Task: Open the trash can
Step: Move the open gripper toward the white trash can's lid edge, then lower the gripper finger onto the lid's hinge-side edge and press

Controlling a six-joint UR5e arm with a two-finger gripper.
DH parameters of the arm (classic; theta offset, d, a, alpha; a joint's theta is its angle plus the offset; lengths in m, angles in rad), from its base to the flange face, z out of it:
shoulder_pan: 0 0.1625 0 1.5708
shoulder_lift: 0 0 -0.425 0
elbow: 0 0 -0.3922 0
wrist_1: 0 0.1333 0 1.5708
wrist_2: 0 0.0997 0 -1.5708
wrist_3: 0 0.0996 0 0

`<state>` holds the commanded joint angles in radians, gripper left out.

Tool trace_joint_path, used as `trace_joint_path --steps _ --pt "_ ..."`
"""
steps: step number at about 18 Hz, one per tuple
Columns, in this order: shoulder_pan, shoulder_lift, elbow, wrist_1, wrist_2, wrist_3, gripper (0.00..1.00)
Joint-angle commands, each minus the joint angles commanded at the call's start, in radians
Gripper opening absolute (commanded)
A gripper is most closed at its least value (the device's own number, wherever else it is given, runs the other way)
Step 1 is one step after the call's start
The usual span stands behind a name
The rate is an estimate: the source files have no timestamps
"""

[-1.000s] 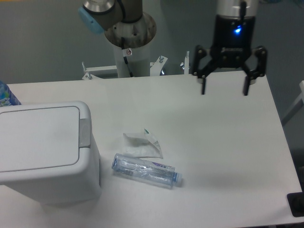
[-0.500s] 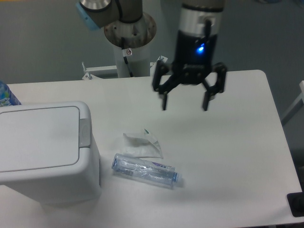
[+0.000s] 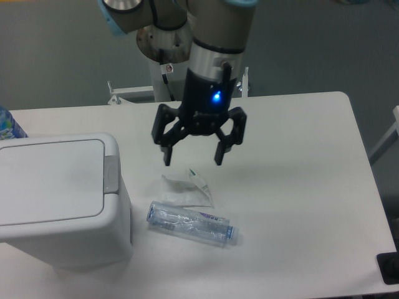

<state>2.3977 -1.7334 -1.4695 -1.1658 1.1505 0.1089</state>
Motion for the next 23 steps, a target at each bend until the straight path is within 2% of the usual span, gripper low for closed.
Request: trace_joint_path --steps 9,23 --pt "-0.023 -0.014 -0.006 0.000 -0.052 -0.041 1.00" --pt "-0.055 -0.026 -0.014 0.002 -0.051 -0.043 1.00"
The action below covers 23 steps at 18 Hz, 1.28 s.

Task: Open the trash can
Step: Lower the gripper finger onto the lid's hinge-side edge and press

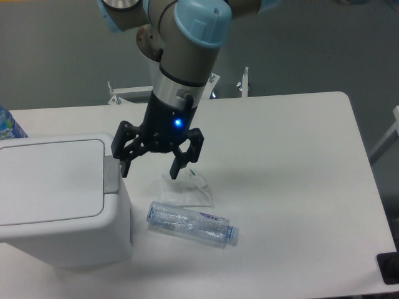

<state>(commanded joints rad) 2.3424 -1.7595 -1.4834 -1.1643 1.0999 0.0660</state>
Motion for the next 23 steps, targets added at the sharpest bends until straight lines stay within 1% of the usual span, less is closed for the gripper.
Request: trace_joint_path --steps 9,15,23 --pt "-0.021 -0.011 -0.003 0.003 0.005 0.000 1.00" --pt "-0.026 -0.012 -0.011 0.018 0.006 0.000 1.00" --pt "-0.028 -0.018 -0.009 0.023 0.006 0.002 1.00"
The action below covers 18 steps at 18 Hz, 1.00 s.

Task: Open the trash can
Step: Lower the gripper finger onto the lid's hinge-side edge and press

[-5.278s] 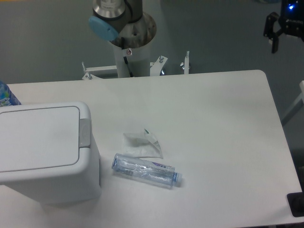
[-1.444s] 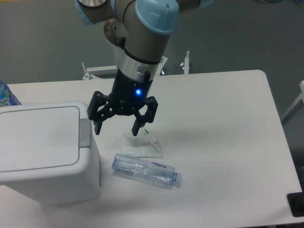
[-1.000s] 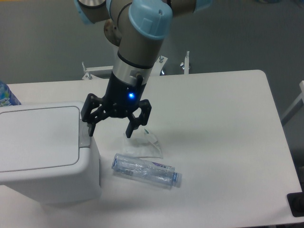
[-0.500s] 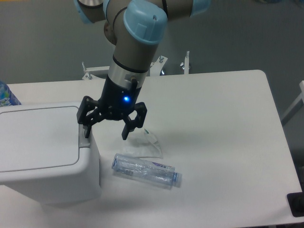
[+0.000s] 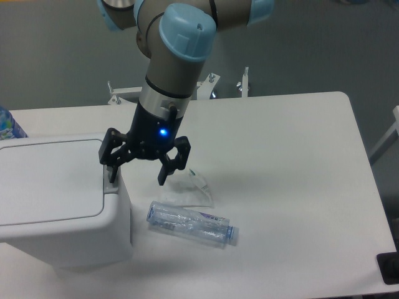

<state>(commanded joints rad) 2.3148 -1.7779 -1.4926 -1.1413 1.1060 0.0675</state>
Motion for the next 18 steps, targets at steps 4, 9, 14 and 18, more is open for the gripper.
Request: trace_joint_path --steps 4,9,14,18 --pt "0.000 -0.002 -0.003 0.012 0.002 0.000 1.00" --pt "0.000 -0.002 -0.009 0.018 0.002 0.000 1.00" --pt "0.000 -0.002 -0.012 0.018 0.003 0.000 1.00" --pt "0.000 -0.002 -0.014 0.020 0.003 0.002 1.00"
